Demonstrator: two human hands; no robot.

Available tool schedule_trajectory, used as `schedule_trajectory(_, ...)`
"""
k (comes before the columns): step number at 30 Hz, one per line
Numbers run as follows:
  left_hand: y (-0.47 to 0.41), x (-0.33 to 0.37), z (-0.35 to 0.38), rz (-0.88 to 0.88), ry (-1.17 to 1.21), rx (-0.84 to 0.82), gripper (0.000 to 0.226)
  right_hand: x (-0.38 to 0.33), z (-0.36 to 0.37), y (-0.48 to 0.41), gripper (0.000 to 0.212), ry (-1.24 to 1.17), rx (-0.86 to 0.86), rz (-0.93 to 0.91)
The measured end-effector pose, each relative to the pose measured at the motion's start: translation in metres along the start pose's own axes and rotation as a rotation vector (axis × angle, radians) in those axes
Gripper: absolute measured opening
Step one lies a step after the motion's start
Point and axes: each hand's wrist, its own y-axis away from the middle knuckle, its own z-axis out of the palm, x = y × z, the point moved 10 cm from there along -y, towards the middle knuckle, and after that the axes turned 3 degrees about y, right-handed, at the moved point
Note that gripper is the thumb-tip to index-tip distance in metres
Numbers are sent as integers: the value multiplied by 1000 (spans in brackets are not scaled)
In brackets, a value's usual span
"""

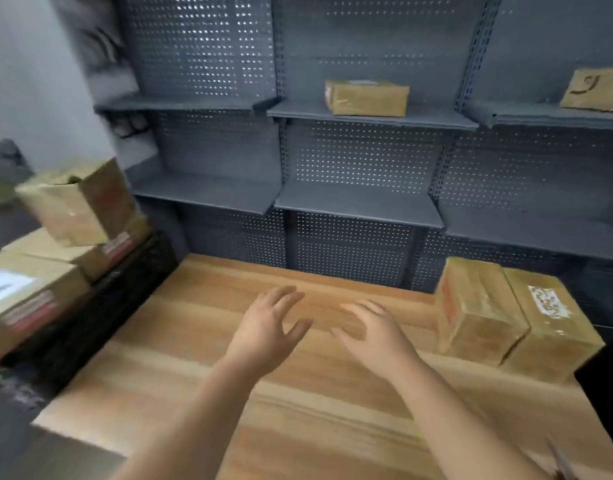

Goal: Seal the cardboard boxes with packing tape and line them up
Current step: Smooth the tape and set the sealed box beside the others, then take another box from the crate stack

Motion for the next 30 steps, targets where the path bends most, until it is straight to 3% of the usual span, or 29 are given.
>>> schedule_trajectory(7, 109, -149, -151, -205, -96, 153, 58, -187, 109, -8, 53, -57, -136, -204)
schedule_trajectory(15, 163, -283, -225, -455, -77, 220, 55, -311, 213, -67, 56, -133, -270, -335)
schedule_trajectory(23, 90, -382, -294, -503, -74, 239, 51, -391, 248, -194, 50, -277, -218, -382)
schedule_trajectory(30, -11, -427, -349, -483, -89, 287, 57, -431, 254, -300, 56, -320, -162, -254)
